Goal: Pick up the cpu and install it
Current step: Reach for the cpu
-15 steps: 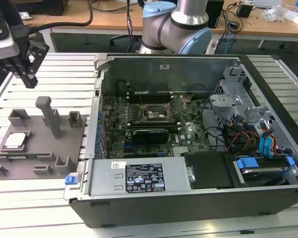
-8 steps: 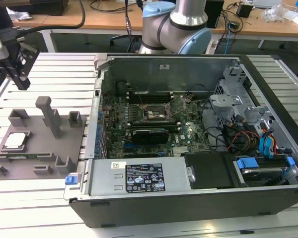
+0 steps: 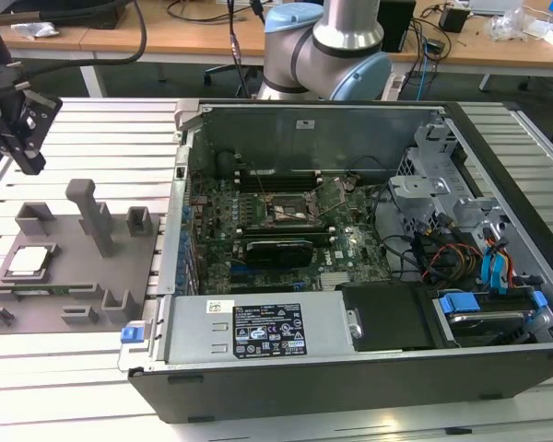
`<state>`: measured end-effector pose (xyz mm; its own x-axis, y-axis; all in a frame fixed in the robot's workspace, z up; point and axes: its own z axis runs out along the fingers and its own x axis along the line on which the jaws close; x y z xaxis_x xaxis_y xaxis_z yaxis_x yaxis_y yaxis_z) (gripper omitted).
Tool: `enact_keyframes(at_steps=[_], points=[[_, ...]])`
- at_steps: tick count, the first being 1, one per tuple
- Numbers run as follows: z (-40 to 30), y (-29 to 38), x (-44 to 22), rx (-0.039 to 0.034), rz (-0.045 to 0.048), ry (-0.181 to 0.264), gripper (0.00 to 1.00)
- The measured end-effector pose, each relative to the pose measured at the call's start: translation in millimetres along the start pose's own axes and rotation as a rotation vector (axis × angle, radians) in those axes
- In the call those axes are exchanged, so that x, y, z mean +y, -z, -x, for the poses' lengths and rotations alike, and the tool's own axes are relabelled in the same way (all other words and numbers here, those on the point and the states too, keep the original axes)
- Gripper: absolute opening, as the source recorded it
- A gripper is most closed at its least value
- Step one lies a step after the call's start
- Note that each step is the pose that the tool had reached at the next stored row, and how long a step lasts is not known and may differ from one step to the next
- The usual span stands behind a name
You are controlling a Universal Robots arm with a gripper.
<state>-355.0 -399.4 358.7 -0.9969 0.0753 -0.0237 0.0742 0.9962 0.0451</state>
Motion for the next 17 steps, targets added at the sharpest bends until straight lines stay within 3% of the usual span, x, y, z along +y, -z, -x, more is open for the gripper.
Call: enact_keyframes(at_steps=[9,17], points=[[-8.8,-14.0,-3.6,0.0,0.0,0.0,0.11],[-19.3,-31.0,-8.0,-0.0001,0.0001,0.0,0.11]])
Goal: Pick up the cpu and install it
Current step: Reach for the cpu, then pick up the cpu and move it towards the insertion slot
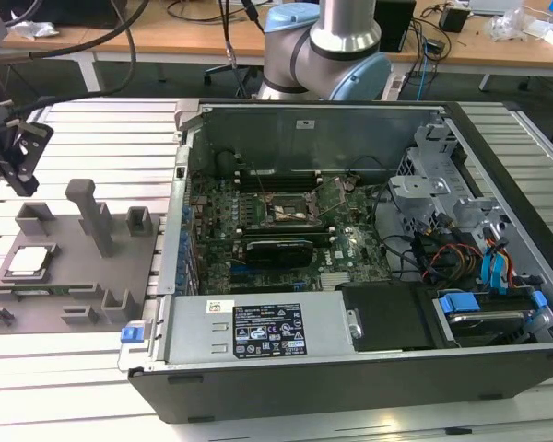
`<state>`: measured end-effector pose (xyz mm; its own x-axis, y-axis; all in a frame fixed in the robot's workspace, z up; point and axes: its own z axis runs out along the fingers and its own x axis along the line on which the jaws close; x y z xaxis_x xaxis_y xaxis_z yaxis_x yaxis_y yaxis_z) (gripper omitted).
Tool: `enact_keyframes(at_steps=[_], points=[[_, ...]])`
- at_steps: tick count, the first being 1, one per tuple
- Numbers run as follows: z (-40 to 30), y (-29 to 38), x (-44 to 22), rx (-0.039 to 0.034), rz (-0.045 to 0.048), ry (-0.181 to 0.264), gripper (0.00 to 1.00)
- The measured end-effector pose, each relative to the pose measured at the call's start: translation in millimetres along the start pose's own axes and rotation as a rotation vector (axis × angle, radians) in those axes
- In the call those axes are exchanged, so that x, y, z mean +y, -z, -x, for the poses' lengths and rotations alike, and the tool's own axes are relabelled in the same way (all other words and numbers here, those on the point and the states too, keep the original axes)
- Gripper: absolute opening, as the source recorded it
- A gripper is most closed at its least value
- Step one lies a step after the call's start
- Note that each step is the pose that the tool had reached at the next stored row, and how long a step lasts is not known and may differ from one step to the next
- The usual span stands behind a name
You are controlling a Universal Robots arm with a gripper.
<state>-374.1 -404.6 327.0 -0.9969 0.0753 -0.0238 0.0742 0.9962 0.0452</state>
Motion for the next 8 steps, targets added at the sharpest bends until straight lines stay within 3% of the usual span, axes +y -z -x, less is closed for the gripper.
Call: enact_keyframes(at_steps=[4,8], points=[[-7.0,-7.4,-1.9,0.0,0.0001,0.0,0.11],[-7.3,-7.6,-1.9,0.0001,-0.0001,0.0,0.11]])
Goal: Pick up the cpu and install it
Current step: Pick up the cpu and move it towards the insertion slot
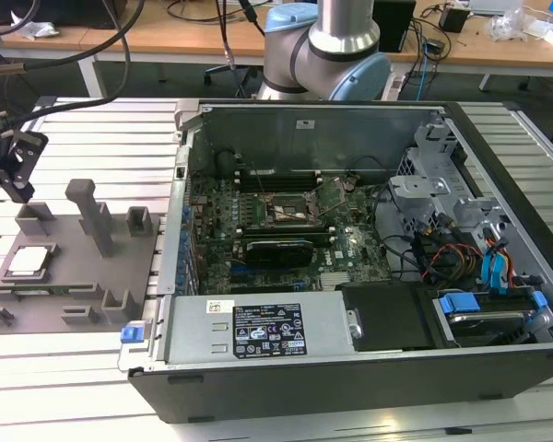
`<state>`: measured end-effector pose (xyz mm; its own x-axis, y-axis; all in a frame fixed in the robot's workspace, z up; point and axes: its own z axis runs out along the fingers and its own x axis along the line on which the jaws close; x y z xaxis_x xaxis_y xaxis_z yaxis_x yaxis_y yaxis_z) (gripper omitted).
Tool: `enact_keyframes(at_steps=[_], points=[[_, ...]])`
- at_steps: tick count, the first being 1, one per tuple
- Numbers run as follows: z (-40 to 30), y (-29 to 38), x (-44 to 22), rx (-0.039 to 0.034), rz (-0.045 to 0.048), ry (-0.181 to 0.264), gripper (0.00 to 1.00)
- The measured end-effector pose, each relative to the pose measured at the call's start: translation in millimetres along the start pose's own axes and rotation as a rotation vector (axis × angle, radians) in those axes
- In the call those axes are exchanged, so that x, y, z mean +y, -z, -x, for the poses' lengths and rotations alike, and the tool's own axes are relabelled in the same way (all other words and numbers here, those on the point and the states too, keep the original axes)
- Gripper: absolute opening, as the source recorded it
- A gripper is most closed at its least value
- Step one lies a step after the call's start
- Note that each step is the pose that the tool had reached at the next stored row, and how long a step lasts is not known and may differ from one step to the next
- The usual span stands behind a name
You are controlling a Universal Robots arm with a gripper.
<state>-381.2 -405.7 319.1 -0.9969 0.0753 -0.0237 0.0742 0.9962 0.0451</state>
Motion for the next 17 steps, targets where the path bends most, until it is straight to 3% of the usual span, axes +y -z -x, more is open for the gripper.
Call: enact_keyframes(at_steps=[11,17], points=[[-0.6,-0.7,0.0,-0.0009,0.0003,0.0,0.11],[-9.5,-4.6,-0.9,-0.0101,0.0008,0.0,0.11]])
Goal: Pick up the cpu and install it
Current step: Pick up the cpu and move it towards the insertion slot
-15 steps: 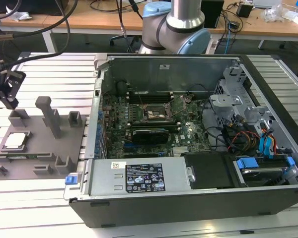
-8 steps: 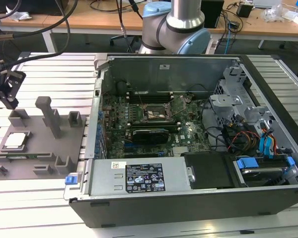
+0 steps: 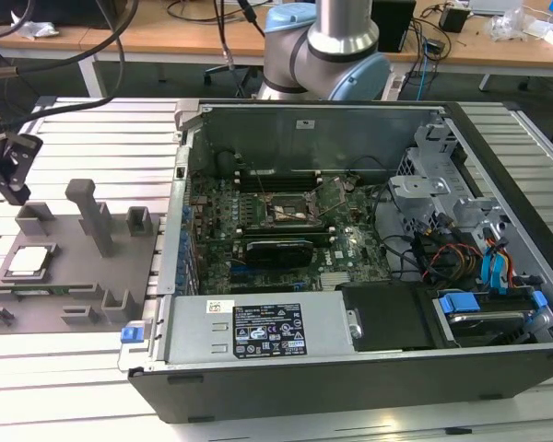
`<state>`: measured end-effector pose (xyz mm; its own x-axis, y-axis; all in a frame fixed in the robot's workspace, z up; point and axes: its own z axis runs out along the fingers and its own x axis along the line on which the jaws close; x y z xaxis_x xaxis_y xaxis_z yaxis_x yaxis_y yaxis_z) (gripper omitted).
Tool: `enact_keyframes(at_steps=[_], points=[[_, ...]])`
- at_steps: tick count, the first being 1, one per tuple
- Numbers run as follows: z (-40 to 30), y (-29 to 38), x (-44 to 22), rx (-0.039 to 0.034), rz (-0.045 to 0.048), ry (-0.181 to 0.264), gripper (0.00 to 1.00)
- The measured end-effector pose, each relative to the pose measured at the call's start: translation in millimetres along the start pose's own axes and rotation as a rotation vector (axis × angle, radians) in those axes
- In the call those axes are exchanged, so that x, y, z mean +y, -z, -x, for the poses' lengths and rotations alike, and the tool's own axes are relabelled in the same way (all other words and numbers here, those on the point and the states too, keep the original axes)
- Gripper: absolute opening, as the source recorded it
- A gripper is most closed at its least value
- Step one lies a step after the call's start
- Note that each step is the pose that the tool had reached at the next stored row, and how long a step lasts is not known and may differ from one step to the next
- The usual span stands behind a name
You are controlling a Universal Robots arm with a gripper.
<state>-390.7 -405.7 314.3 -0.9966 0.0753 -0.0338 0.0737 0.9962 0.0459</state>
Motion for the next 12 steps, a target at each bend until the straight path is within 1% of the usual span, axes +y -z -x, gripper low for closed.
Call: enact_keyframes(at_steps=[3,6,9,10,11,12], points=[[-4.1,-2.2,-0.4,-0.0037,0.0003,0.0,0.11],[-7.7,-7.5,-0.9,-0.0046,0.0003,0.0,0.11],[-9.8,-13.3,-1.4,-0.0048,0.0003,0.0,0.11],[-12.5,-17.0,-1.8,-0.0049,0.0003,0.0,0.11],[-16.0,-22.1,-2.4,-0.005,0.0004,0.0,0.11],[-16.8,-24.6,-2.9,-0.0049,0.0003,0.0,0.11]])
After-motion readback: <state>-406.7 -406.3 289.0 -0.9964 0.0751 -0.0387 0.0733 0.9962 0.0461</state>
